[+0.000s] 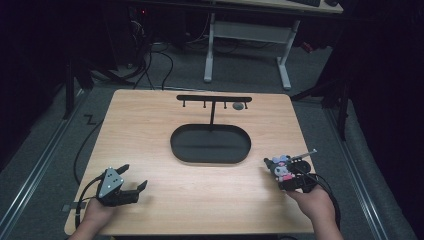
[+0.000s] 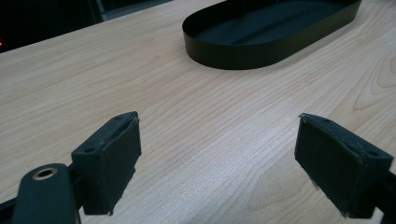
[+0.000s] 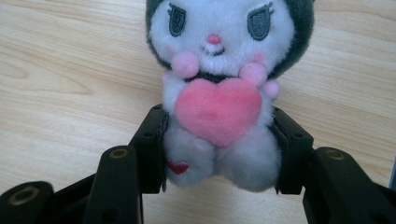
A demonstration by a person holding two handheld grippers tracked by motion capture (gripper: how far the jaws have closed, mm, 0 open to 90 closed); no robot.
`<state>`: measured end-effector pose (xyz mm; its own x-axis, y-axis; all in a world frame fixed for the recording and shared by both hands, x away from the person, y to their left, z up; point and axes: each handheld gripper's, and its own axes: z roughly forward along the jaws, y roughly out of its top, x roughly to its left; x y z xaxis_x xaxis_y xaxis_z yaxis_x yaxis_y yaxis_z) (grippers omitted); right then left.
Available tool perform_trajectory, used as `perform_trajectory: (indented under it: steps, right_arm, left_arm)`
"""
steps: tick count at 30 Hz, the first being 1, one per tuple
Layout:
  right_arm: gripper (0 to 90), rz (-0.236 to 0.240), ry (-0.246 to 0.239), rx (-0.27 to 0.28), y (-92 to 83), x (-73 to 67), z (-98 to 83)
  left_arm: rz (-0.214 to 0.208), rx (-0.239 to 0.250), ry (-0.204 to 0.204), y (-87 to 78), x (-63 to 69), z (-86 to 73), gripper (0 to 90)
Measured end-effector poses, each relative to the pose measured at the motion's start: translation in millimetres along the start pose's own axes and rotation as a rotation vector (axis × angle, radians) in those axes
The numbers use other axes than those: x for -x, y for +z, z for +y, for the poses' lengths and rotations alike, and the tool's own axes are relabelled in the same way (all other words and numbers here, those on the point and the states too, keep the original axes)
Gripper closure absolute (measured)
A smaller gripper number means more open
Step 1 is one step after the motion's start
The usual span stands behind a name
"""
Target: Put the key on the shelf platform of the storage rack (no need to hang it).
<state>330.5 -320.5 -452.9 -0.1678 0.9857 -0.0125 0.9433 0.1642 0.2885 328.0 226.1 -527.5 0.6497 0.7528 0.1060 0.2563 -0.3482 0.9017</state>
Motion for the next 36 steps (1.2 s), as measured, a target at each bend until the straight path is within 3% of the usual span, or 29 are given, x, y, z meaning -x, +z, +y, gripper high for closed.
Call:
perform_trajectory:
  steps: [12, 36]
  right_arm:
    - [48.6, 0.022, -0.021, 0.009, -9.6, -15.2, 9.1]
    - [48.6, 0.056, -0.068, 0.029, -10.7, -41.6, 24.6]
  left_arm:
    - [0.0, 0.001, -0.001, 0.0, 0.0, 0.0, 15.5]
    - [-0.003, 0.001, -0.002, -0.2, -0.4, 0.0, 15.5]
